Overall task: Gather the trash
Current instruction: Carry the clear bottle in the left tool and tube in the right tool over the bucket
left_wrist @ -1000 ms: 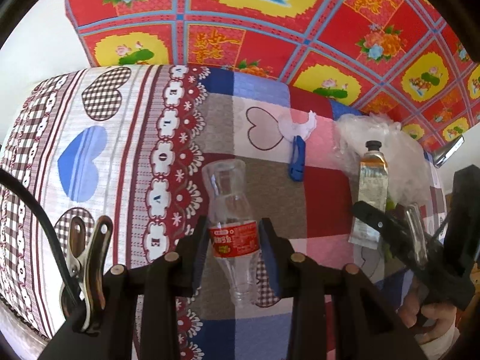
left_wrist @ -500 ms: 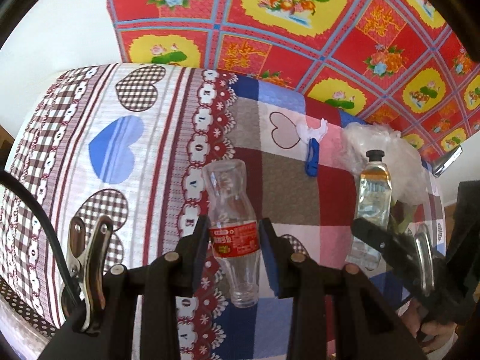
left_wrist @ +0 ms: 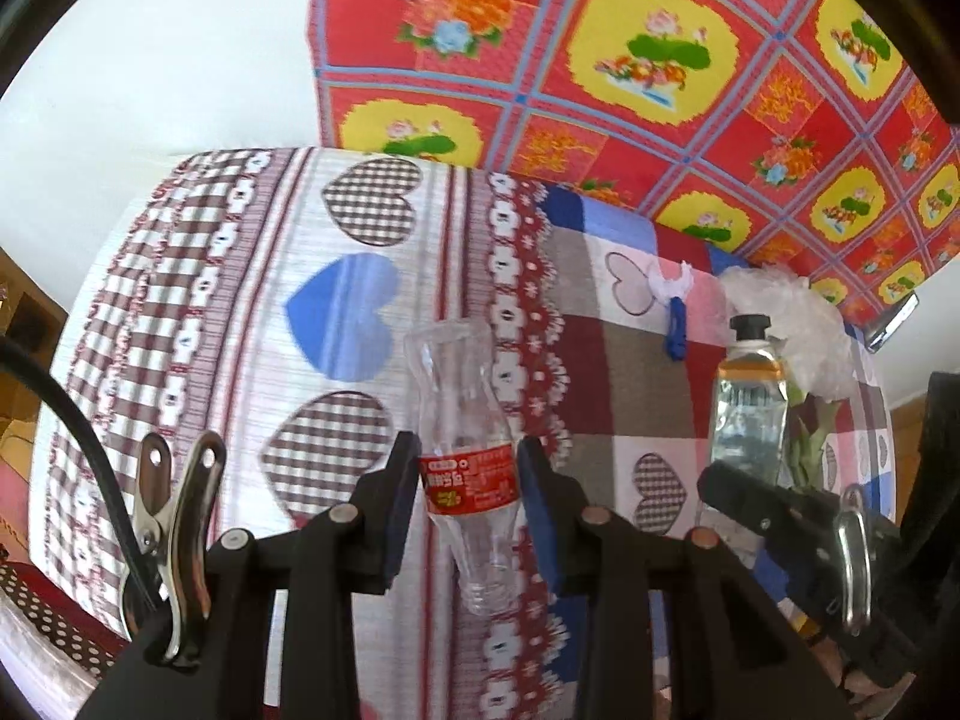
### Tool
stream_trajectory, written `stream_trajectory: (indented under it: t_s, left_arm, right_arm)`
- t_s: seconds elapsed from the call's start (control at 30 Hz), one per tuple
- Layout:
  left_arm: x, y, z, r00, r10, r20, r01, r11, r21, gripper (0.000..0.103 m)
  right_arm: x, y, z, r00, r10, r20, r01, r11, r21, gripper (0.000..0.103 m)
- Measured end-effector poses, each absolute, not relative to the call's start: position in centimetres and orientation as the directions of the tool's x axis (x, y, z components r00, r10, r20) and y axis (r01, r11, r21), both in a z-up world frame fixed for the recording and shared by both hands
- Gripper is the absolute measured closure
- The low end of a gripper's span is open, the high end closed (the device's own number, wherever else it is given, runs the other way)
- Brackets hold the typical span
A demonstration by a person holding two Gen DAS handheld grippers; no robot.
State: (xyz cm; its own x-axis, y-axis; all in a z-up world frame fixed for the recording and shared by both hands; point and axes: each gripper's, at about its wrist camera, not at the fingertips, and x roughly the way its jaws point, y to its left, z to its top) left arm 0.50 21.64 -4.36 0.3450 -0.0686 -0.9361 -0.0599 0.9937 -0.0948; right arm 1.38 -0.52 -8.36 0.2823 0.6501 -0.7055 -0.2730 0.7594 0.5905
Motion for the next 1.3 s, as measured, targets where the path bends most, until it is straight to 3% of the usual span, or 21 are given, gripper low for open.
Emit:
stream_trajectory:
  t_s: [0.6,1.3]
  left_arm:
    - [-3.3,32.0,-1.2,0.398,-0.074,-0.915,-0.025,0.996,-0.091,0.068]
    - [-4.9,39.8,1.1,0.452,0.045,-0.891,-0.266,0.96,-0.086,0.068]
  right_arm:
    - [-2.3,10.8,-4.0,0.312,0.646,-0.697,-0.29,0.763,0.578,0.1]
    - [-0.3,20.8,-1.9,0.158,0.729,-0.666,-0.555,0.624,0.55,0.1]
